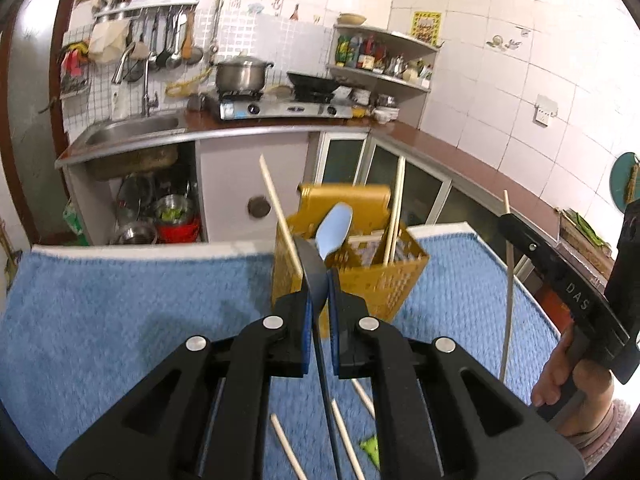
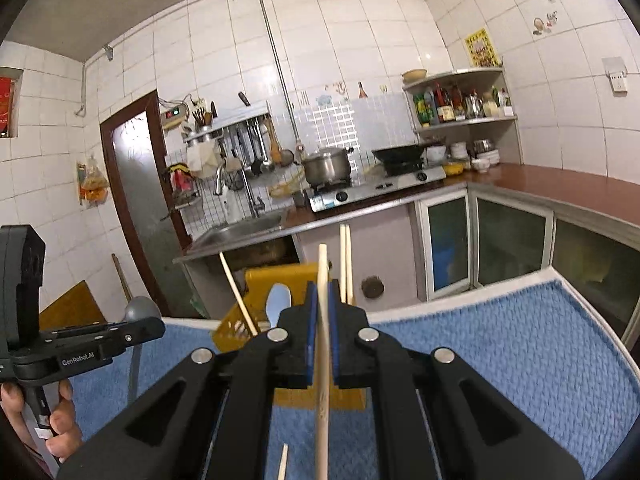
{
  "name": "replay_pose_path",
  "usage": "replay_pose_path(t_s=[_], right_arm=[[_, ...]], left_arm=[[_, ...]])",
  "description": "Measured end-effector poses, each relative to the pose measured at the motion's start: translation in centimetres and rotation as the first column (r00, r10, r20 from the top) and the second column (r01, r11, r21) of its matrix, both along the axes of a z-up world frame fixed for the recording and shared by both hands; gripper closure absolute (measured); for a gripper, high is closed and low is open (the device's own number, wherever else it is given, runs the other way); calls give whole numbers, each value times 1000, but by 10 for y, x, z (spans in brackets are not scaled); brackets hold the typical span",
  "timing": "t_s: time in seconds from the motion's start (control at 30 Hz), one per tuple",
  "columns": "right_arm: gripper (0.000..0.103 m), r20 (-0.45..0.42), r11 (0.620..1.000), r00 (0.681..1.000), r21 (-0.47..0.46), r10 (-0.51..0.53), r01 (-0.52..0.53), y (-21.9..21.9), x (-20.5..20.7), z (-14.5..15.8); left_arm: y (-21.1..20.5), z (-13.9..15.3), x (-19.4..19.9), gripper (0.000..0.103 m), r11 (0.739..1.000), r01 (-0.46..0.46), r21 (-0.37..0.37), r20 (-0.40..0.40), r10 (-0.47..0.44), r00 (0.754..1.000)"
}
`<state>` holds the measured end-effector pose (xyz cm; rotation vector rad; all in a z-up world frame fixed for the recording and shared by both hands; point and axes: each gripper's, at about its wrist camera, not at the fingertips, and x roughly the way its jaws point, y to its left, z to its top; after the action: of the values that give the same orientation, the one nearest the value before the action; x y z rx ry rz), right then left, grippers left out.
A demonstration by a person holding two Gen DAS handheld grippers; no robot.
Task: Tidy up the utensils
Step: 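Carry the metal spoon with the left tool while the right tool carries the chopstick to the holder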
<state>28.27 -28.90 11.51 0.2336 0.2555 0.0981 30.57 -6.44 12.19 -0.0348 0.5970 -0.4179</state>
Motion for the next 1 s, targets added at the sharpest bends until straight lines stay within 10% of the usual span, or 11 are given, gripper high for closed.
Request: replay_pose_path(t_s=[0.7, 1.0], right_arm=[[97, 409, 992, 904, 72, -127, 107, 5, 58, 59], [97, 459, 991, 878, 67, -137, 119, 15, 85, 53]], left_arm=[[-34, 59, 56, 98, 994, -6, -113, 362, 47, 931], [-48, 30, 88, 98, 991, -7, -132, 425, 63, 903]])
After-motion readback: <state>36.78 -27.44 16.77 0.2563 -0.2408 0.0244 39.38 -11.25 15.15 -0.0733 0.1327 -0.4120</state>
